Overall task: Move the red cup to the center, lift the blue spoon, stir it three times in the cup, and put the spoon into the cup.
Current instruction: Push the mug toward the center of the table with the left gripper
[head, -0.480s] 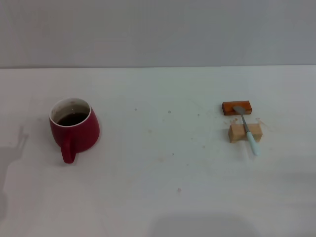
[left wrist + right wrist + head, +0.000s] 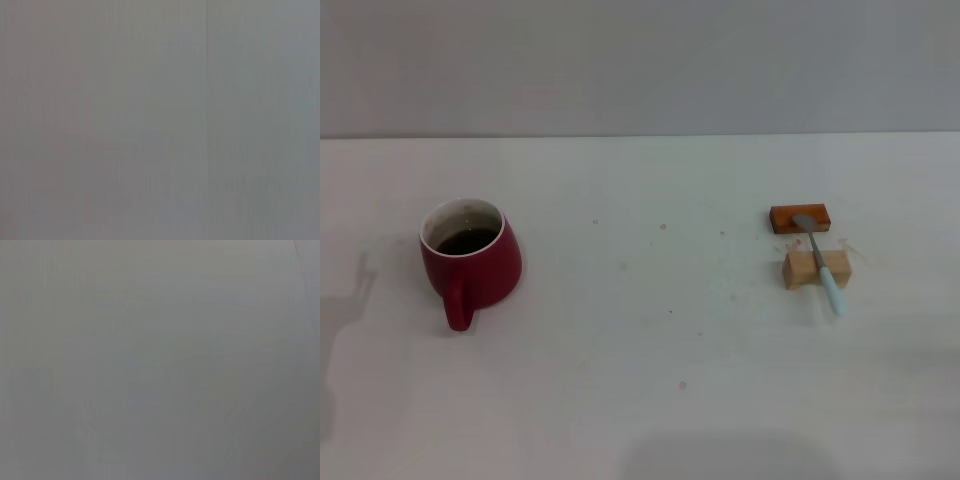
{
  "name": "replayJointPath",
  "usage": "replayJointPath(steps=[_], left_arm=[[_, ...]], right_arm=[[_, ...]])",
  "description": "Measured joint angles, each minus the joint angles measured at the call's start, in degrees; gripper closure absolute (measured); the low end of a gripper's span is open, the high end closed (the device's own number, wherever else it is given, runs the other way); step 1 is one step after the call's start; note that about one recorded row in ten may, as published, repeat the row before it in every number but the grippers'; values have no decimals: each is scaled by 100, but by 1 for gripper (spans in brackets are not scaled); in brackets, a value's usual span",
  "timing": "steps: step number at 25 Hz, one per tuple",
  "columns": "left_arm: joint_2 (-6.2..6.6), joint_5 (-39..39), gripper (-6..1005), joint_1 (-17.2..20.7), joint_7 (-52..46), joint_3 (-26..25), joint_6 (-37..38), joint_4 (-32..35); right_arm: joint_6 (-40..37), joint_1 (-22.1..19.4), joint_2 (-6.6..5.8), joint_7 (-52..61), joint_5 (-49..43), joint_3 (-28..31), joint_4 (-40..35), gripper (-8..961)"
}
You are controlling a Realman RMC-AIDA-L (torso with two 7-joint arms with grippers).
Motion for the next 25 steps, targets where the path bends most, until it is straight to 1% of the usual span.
replayJointPath(steps=[5, 6, 11, 13, 18, 22, 25], left_arm=[[2, 0, 205, -26, 16, 1, 3, 26], [7, 0, 208, -49, 410, -47, -124, 54], [11, -4, 223, -148, 801, -70, -281, 68], [11, -5, 303, -164, 841, -63, -292, 69], [19, 19, 493, -334, 1314, -50, -501, 112], [19, 21, 630, -478, 2005, -50, -810, 124], [18, 29, 775, -577, 2498, -48, -1000, 125]], right_arm=[[1, 13, 1, 10, 0, 0, 0, 242], [1, 14, 0, 11, 0, 0, 0, 242], [1, 13, -5, 13, 1, 0, 8, 242], [1, 13, -5, 13, 1, 0, 10, 242], [2, 13, -8, 15, 7, 0, 10, 242], [2, 13, -9, 21, 13, 0, 9, 242], [1, 13, -8, 24, 24, 0, 9, 242]])
